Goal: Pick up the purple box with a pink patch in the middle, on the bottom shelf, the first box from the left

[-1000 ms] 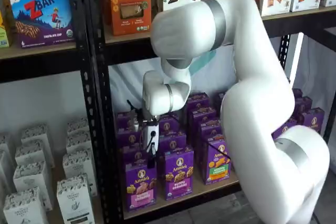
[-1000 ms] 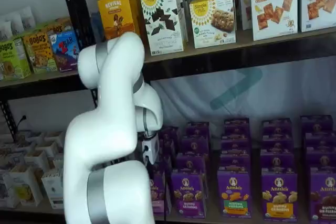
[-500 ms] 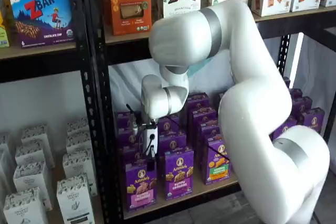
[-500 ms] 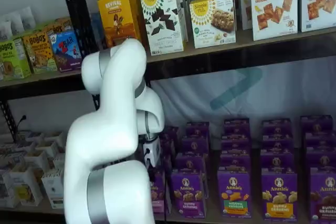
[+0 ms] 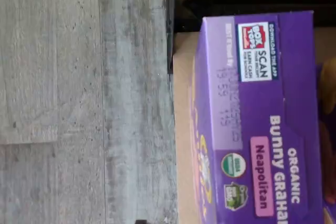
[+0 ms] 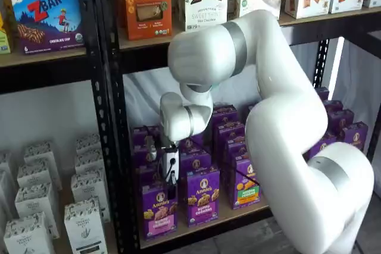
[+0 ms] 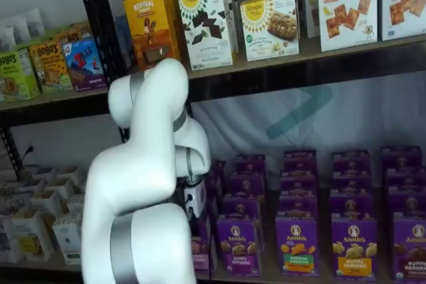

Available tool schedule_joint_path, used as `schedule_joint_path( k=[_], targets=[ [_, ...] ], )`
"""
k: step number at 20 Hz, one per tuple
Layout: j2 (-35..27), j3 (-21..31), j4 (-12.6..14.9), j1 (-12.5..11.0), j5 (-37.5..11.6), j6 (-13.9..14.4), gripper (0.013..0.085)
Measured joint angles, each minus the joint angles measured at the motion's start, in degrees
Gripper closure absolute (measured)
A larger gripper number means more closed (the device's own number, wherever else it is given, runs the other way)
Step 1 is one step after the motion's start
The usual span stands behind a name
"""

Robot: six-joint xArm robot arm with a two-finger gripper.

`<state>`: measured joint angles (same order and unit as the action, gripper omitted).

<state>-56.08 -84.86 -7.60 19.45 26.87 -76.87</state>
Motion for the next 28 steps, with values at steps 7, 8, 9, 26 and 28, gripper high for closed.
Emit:
schedule_joint_path(
  k=[7, 8, 9, 26, 28],
  targets=[
    [-2.65, -2.35, 1.06, 0.29, 0.36, 1.18, 0.0130],
    [-2.94, -2.62, 0.77, 0.32, 0.48, 0.96, 0.0130],
    [-3.14, -2.79, 0.44, 0.34, 0.46, 0.69, 0.0130],
    [-5.41, -4.81, 2.13, 0.49, -0.09, 2.33, 0.0130],
    [-5.56, -5.01, 1.97, 0.49, -0.03, 2.18, 0.0130]
  ],
)
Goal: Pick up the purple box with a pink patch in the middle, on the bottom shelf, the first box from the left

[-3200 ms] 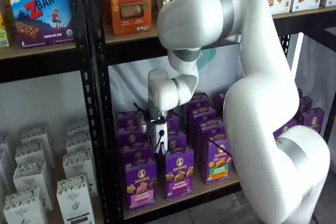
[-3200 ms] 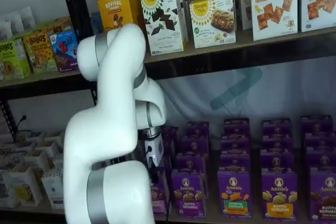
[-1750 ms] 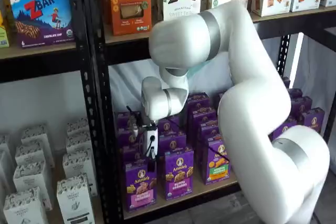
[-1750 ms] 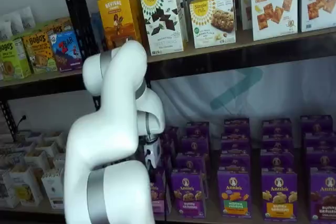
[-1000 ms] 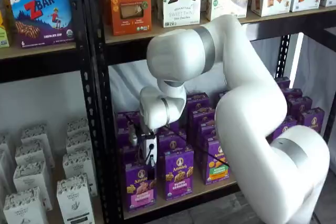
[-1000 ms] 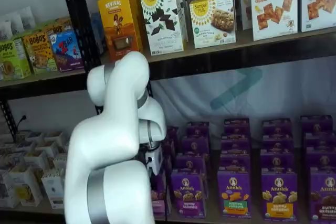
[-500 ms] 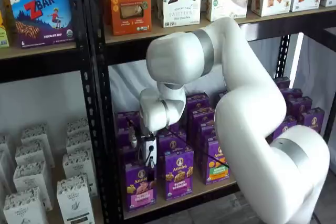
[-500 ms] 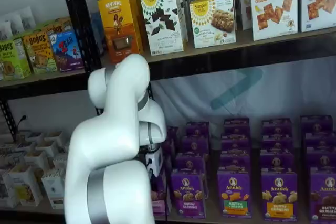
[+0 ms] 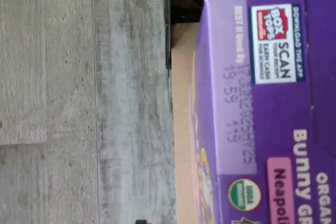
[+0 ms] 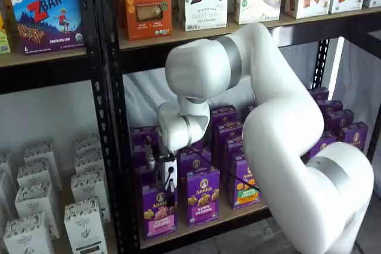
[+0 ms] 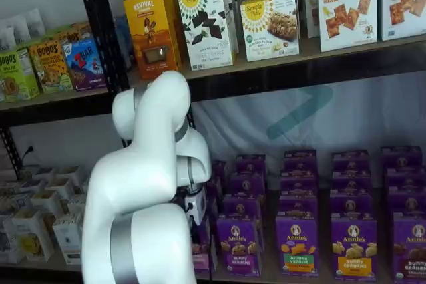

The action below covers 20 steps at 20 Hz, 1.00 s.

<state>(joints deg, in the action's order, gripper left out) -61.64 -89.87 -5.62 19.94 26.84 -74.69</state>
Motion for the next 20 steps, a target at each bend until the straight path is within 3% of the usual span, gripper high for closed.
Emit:
schedule_joint_path(
  k=[8, 10, 18, 20],
  targets=[
    [-0.29, -0.41, 0.17, -0.18, 0.51, 0.01, 0.0290],
    [-0.37, -0.55, 0.33, -0.22, 0.58, 0.09, 0.0370],
    [-0.99, -1.47, 0.87, -0.06, 0.85, 0.75, 0.0370],
    [-1.10, -1.67, 0.81, -0.02, 1.08, 0.75, 0.0410]
  ],
)
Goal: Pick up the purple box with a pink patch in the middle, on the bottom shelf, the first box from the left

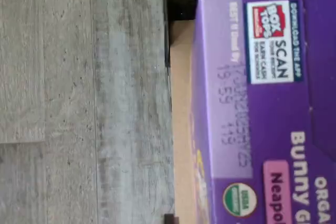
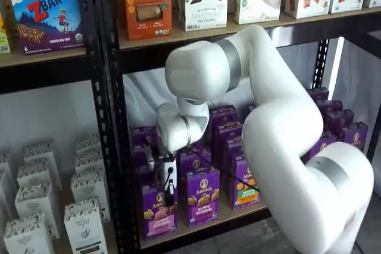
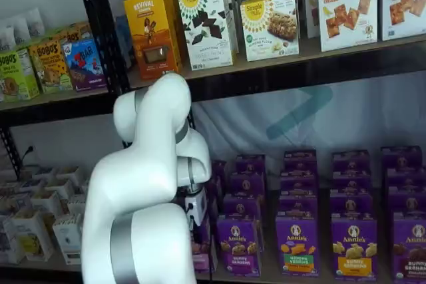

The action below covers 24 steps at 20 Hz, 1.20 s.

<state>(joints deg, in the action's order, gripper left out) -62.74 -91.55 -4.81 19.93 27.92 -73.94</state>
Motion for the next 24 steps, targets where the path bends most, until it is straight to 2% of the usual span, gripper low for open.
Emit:
schedule_joint_path(
  k=[1, 4, 5, 12, 14, 15, 16, 24],
  targets=[
    [-0.02, -0.05, 0.00, 0.01, 0.11, 0.01, 0.0450],
    [-0.03, -0.08, 0.01, 0.02, 0.29, 0.03, 0.0490],
    [-0.03, -0.07, 0.01, 0.02, 0.28, 0.02, 0.0530],
    [-0.16, -0.37, 0.27, -0.01, 0.42, 0.25, 0.0530],
    [-0.24, -0.50, 0.19, 0.02, 0.52, 0.21, 0.0610],
    [-0.25, -0.53, 0.15, 0.02, 0.53, 0.18, 0.0610],
    [-0.28, -0.58, 0.12, 0.02, 0.58, 0.14, 0.0650],
    [0.25, 0.10, 1.76, -0.03, 0.46, 1.53, 0.0650]
  ],
)
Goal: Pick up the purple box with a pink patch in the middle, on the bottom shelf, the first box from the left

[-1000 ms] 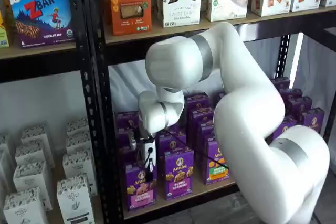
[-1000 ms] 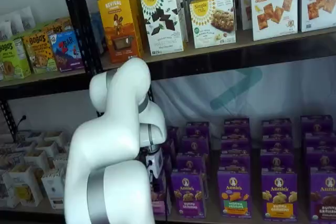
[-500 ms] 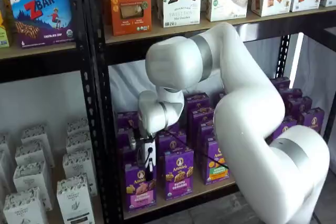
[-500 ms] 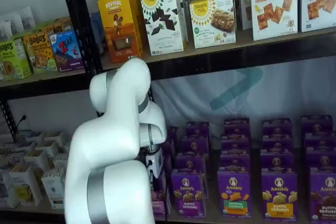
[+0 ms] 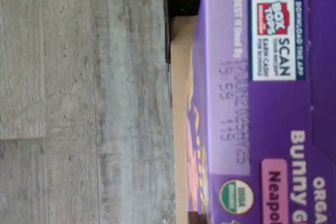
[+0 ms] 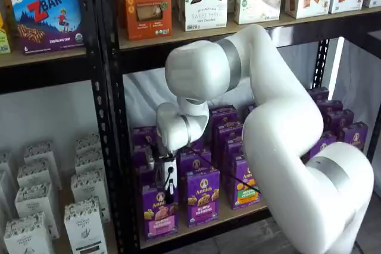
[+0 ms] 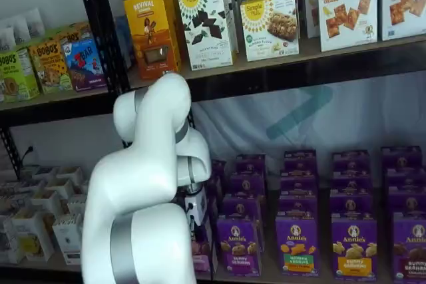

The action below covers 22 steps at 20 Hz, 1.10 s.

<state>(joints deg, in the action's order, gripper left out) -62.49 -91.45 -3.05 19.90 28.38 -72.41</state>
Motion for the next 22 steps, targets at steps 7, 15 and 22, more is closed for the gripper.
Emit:
schedule_joint_path(
  k=[7, 15, 22],
  targets=[
    [2.84, 4.07, 1.82, 0.21, -0.65, 1.78, 0.0650],
    [8.88, 12.94, 1.81, 0.89, -2.87, 2.40, 0.0650],
    [15.49, 21.21, -0.14, 1.68, -3.56, 1.38, 0.0650]
  ],
)
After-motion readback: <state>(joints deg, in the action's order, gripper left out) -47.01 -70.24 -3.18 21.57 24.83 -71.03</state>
